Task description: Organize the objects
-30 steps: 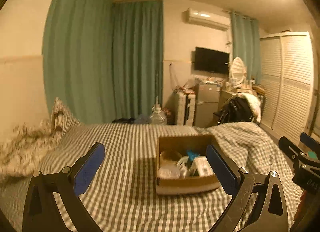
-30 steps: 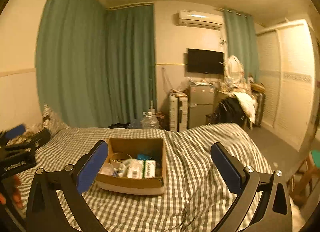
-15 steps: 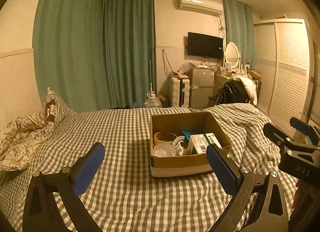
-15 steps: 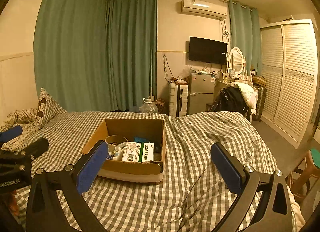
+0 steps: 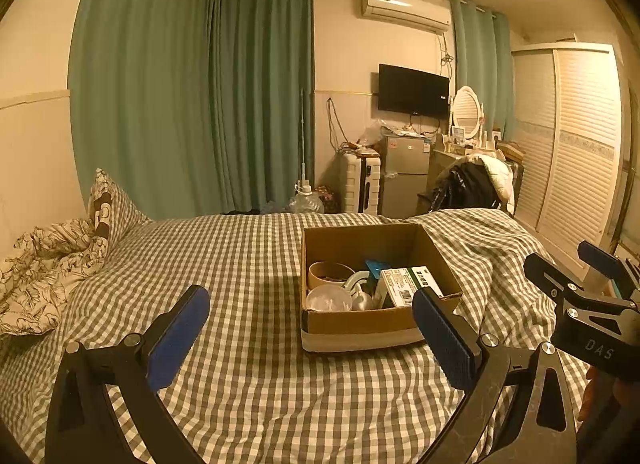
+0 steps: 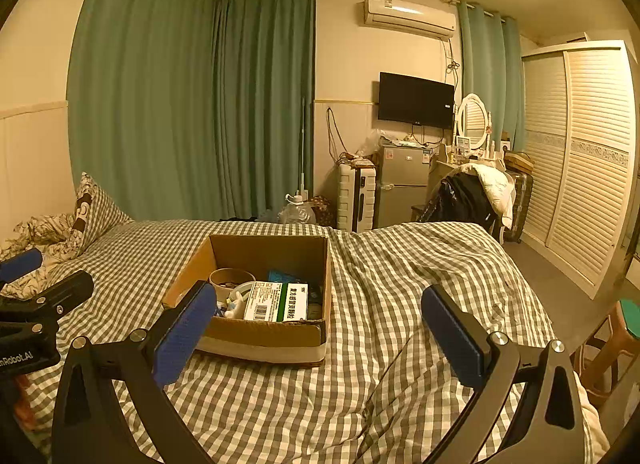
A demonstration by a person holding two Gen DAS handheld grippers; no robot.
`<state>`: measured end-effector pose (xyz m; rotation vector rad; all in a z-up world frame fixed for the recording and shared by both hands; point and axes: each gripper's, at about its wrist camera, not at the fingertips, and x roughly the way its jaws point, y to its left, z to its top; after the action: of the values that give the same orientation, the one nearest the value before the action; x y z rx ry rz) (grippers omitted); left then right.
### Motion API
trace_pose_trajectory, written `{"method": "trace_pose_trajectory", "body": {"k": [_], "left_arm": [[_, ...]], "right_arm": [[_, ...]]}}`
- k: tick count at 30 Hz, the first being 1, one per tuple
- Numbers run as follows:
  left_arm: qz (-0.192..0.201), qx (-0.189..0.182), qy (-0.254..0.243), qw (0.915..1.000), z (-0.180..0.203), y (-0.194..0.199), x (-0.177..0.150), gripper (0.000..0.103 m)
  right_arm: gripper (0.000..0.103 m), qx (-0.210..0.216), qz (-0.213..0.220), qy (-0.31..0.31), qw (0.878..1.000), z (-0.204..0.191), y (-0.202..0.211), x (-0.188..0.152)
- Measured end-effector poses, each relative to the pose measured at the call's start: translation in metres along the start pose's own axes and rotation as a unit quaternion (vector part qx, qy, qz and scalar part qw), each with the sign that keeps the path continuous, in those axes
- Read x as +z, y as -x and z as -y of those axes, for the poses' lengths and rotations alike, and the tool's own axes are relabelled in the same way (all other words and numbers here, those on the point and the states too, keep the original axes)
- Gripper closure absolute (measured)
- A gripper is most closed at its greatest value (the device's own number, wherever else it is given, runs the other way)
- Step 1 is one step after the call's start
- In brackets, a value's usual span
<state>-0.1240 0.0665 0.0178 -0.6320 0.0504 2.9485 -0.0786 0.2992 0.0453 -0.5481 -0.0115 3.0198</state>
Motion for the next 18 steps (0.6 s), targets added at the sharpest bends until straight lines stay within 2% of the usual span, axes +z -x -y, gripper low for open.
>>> {"method": "trace_pose_trajectory", "body": {"k": [7,18], "left_arm": [[-0.008,-0.003,-0.001,1.0000,0.0004,-0.0015,-0.0021,0.000],[0.000,-0.002,0.000,1.0000,0.0009,0.0048,0.0000,0.000]], "right_arm": [[0.000,0.000,0.001,0.000,1.000,0.0001,0.0007,-0.0008],[0.000,0.005,0.003,0.002,1.000,-0.0025,0.0038,0.0006]]}}
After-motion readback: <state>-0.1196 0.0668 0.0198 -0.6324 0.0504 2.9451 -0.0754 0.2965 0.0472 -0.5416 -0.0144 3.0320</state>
